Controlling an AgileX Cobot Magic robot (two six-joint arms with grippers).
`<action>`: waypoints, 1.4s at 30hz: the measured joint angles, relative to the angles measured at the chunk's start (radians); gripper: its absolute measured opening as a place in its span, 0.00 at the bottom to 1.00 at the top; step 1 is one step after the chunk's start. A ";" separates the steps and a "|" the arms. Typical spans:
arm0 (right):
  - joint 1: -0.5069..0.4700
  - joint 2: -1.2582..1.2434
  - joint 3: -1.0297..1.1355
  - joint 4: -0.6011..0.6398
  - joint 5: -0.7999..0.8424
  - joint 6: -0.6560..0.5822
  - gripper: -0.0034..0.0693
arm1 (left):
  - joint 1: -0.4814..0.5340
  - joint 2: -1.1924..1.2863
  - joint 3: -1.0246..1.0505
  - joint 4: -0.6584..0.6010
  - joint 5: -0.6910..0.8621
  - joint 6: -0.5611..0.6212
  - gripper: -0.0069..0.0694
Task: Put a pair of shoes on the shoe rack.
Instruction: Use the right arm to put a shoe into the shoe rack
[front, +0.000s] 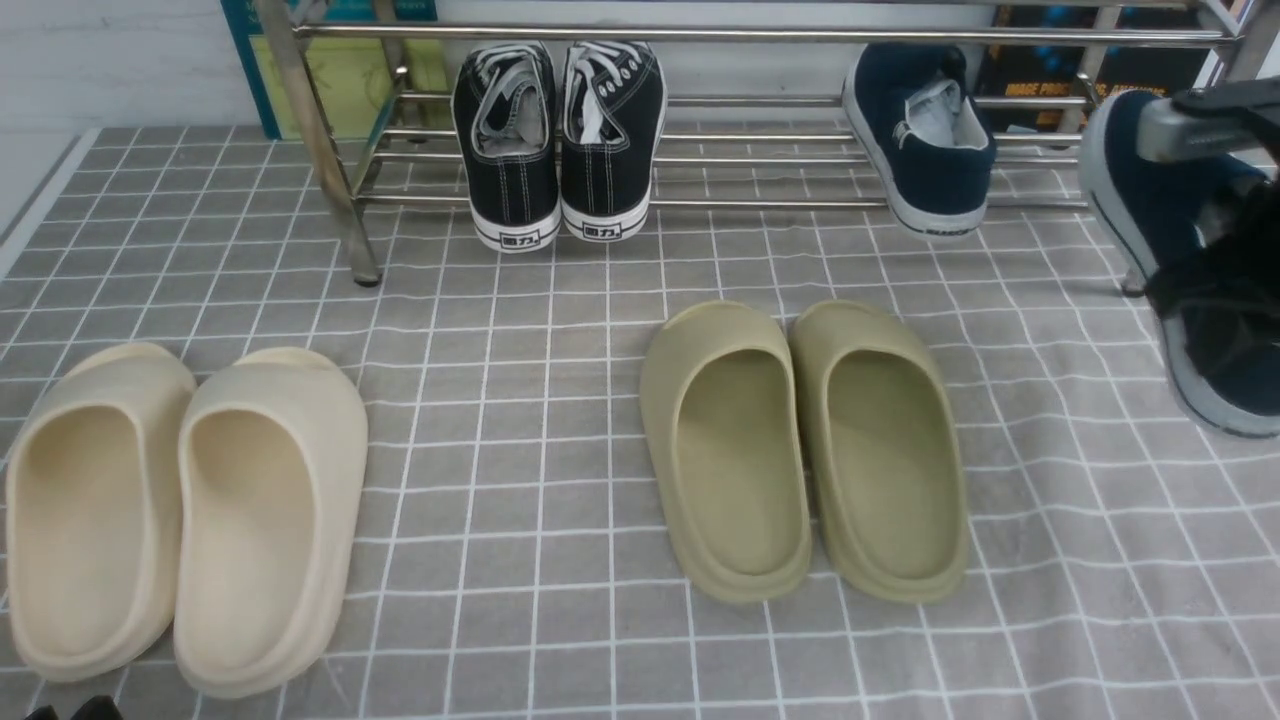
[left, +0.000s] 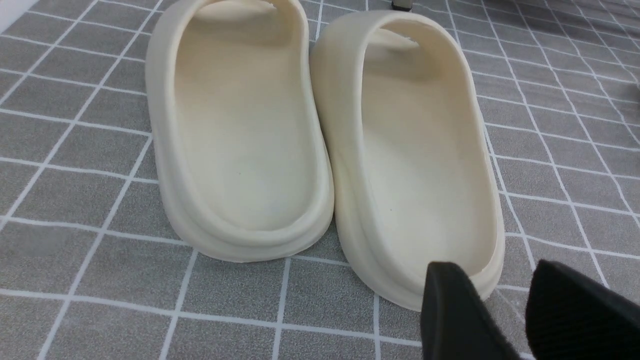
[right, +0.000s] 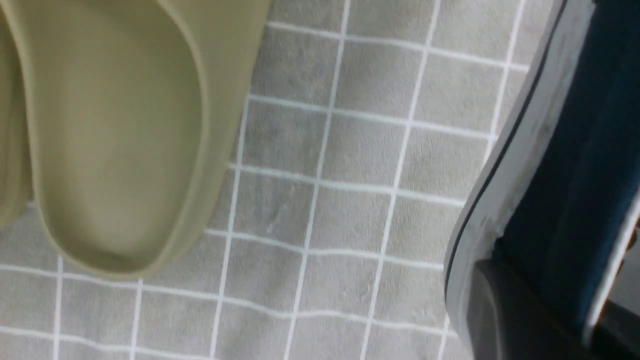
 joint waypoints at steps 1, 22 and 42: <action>0.000 0.022 -0.022 0.000 0.000 -0.001 0.10 | 0.000 0.000 0.000 0.000 0.000 0.000 0.40; 0.000 0.519 -0.599 -0.086 -0.003 -0.005 0.10 | 0.000 0.000 0.000 0.000 0.000 0.000 0.40; 0.000 0.638 -0.774 0.008 -0.016 -0.118 0.10 | 0.000 0.000 0.000 0.000 0.000 0.000 0.40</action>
